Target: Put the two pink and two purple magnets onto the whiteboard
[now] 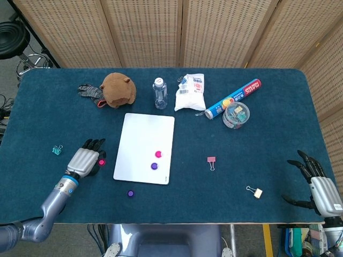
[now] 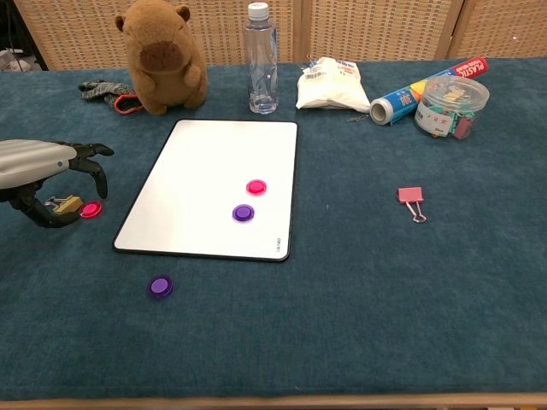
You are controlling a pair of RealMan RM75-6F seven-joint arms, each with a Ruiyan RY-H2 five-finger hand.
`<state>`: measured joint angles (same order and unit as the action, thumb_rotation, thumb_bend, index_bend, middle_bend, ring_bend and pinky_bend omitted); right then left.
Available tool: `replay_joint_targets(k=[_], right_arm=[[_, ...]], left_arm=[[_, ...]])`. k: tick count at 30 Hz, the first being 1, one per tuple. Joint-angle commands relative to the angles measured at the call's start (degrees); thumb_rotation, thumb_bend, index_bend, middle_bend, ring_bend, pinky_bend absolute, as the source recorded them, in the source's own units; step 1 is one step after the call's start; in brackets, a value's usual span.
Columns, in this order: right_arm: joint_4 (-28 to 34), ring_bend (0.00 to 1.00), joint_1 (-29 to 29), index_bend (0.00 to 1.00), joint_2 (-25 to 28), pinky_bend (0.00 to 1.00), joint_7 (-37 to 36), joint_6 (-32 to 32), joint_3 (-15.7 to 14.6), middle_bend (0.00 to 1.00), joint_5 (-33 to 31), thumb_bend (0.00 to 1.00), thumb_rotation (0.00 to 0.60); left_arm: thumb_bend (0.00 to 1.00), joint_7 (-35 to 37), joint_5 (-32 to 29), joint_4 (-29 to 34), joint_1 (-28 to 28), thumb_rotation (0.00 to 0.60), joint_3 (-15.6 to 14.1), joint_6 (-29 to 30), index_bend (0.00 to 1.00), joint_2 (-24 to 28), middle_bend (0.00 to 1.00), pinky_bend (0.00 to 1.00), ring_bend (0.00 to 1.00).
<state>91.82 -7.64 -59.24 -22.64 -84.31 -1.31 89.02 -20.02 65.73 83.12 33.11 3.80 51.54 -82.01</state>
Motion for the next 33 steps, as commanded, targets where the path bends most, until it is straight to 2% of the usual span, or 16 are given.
replay_joint_targets(k=[1,20,33], right_arm=[[0.0,0.00,0.0,0.20,0.0,0.00,-0.1,0.1,0.1,0.00,0.1,0.13,0.600],[0.0,0.00,0.5,0.20,0.2,0.00,-0.8,0.8,0.8,0.00,0.4,0.13,0.600],[0.0,0.00,0.8,0.20,0.3,0.00,-1.0,1.0,1.2,0.00,0.6,0.13,0.600]], left_arm=[[0.39,0.4,0.8,-0.8,-0.1,0.600,-0.1,0.7,0.38,-0.6,0.00,0.00,0.00],[0.39,2.2,5.4,-4.6,-0.6,0.600,-1.6,3.4,0.37,-3.1,0.00,0.00,0.00],[0.38,1.4,5.8,-6.2,-1.0,0.600,-1.9,4.2,0.37,-4.4,0.00,0.00,0.00]])
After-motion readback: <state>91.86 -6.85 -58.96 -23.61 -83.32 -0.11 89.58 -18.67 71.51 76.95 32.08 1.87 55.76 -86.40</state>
